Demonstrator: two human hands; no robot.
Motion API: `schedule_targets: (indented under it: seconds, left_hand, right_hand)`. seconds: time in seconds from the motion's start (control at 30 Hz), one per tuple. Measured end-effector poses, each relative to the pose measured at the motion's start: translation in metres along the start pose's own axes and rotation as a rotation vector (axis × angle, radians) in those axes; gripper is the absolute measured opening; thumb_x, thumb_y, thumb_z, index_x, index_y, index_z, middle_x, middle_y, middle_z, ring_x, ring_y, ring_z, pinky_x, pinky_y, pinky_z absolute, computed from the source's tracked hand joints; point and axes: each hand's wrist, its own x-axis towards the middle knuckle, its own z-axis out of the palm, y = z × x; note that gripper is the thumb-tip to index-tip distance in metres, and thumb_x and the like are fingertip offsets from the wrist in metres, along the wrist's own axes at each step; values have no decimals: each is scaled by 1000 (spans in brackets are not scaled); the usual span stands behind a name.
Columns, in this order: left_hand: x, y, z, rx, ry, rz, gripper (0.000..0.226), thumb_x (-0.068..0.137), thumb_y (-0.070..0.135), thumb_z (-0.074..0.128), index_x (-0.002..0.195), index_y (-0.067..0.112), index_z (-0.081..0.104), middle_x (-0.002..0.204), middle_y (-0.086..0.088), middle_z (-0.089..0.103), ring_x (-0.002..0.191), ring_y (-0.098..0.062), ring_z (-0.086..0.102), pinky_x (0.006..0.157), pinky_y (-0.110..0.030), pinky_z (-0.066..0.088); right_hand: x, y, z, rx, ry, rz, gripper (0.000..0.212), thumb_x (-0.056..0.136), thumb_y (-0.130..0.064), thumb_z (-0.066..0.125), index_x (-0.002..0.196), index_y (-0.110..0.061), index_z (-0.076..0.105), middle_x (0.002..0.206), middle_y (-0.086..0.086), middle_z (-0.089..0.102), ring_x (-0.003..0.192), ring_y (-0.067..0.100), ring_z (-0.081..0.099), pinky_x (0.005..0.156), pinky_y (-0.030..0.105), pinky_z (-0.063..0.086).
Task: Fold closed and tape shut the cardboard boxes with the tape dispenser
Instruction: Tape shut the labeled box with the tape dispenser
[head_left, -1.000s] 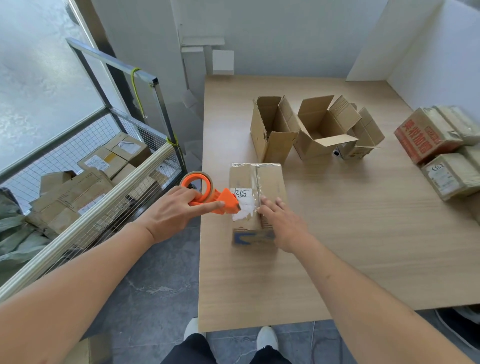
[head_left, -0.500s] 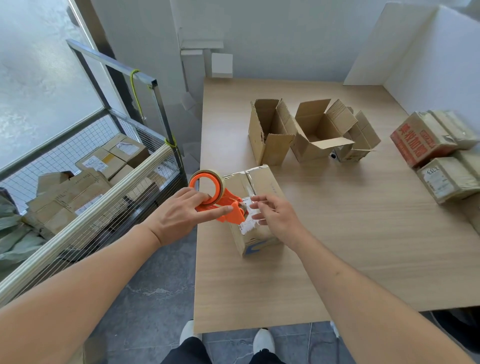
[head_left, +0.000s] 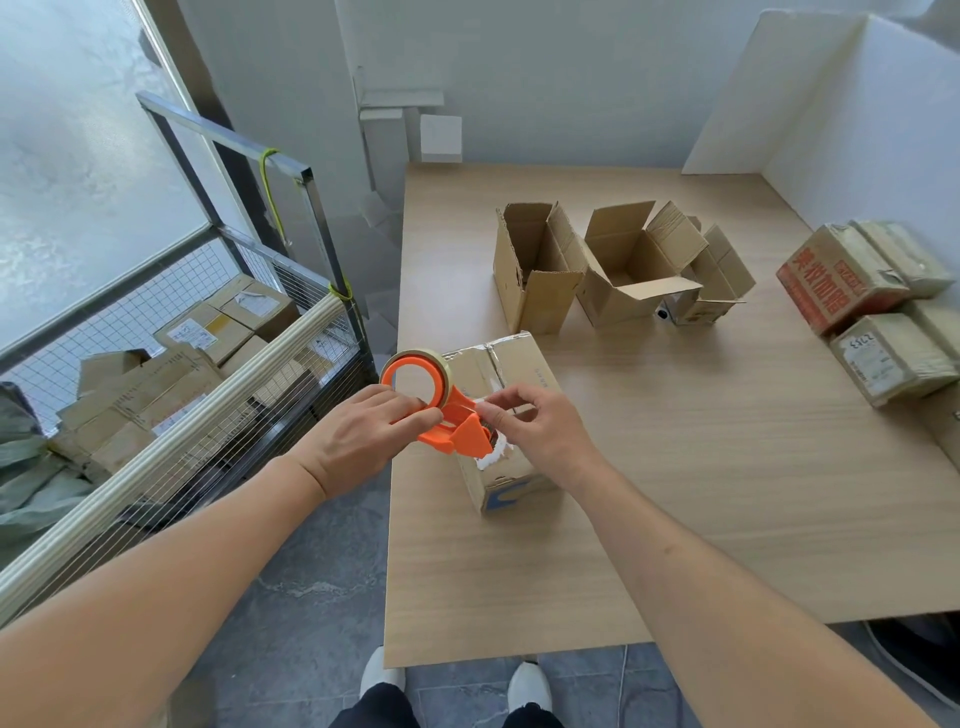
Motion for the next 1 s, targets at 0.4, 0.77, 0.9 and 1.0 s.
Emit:
schedule_targets:
  seconds: [0.4,0.77,0.9,1.0]
  left_hand:
    - [1,8,-10,12,-4,34,51,86,7,77,127,12,46,106,-14,72,88,-31,70,90,-45,57]
    - [2,10,-7,-50,-40,9,43,90,11,74,125,12,49,105,-10,73,87,-29,70,88,-41,57]
    - [2,14,-8,-61,-50,4,27,101,21,53,126,13,48,105,-9,72,89,-29,69,90,-43,56]
    - [1,16,-6,-75,-92,-18,34,98,11,60,130,13,49,107,-9,70,89,-30,66,89,-45,55]
  right_hand:
    - [9,-12,-13,-388,-108,-162,11,84,-25,84,92,-19,79,79,-16,70,74,-2,64,74,26,56]
    - [-4,-13,-19,-696,-195,-342,30,93,-10,60,121,-16,70,101,1,72,94,21,64,82,44,54]
    - [-7,-12,-15,-667,-140,-336,31,90,-3,58,118,-14,66,97,1,68,91,20,61,79,44,54]
    - [-9,-8,-14,-637,-129,-333,29,85,2,60,109,-15,62,94,-1,64,86,21,59,75,44,55]
